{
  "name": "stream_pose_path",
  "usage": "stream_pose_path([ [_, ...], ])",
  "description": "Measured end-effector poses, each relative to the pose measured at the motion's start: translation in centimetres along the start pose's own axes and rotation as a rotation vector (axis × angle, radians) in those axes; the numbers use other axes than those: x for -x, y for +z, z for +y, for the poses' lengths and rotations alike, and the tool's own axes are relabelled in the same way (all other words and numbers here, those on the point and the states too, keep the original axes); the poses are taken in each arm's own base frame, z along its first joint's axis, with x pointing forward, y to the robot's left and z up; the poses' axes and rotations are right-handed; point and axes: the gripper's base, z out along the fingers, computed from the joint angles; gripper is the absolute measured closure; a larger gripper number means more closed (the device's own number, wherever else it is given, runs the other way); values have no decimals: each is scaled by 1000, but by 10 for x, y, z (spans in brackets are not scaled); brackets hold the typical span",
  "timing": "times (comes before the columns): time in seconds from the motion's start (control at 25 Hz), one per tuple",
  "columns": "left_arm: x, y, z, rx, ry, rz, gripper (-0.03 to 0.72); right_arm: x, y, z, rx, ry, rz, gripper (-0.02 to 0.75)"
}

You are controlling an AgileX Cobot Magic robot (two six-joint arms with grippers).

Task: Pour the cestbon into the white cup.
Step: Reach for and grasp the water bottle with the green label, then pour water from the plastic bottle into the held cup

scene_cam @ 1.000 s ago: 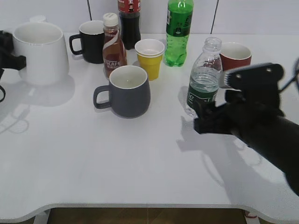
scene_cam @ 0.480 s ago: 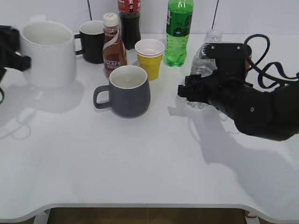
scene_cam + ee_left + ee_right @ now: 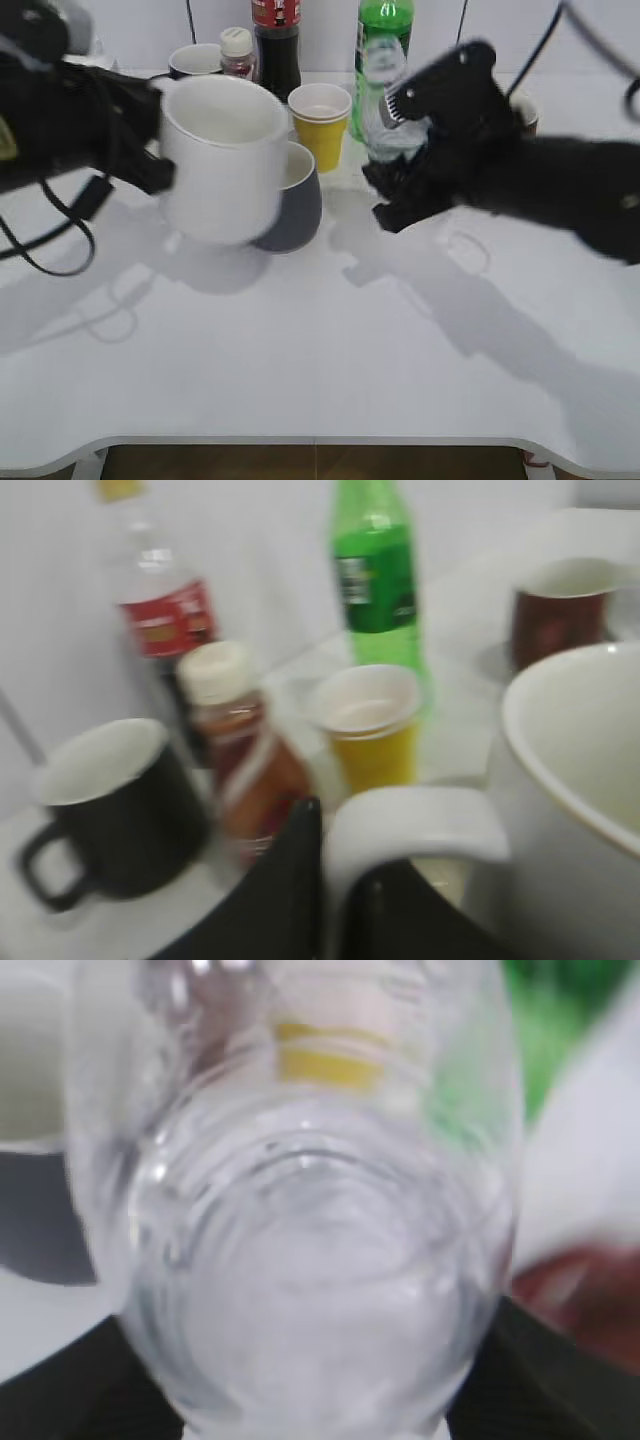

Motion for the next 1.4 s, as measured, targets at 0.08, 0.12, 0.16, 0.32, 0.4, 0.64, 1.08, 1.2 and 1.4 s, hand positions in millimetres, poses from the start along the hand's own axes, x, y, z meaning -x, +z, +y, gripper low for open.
stream_pose_path([
  [0.08, 2, 2, -13, -36, -13, 5, 660, 15, -12, 0, 31, -164, -37, 265],
  [0.12, 4, 2, -19, -52, -18, 4, 660, 21, -15, -1, 41, -233, -48, 265],
  [0.16, 4, 3, -23, -64, -24, 5, 660, 28, -19, -1, 47, -307, -62, 265],
  [0.32, 4, 6, -41, -119, -22, 20, 660, 45, -22, -3, 46, -553, -90, 265],
  [0.4, 2, 7, -46, -134, -21, 42, 660, 50, -22, -4, 37, -660, -104, 265],
  [0.64, -1, 7, -48, -135, -28, 72, 660, 56, -22, -6, -17, -937, -150, 265],
  [1.08, -1, 7, -48, -136, -26, 75, 660, 61, -19, -7, -106, -1214, -202, 265],
  [1.2, -2, 7, -48, -136, -26, 81, 660, 62, -19, -8, -137, -1257, -210, 265],
  [1.4, -3, 7, -48, -135, -26, 99, 660, 66, -20, -12, -207, -1306, -217, 265],
])
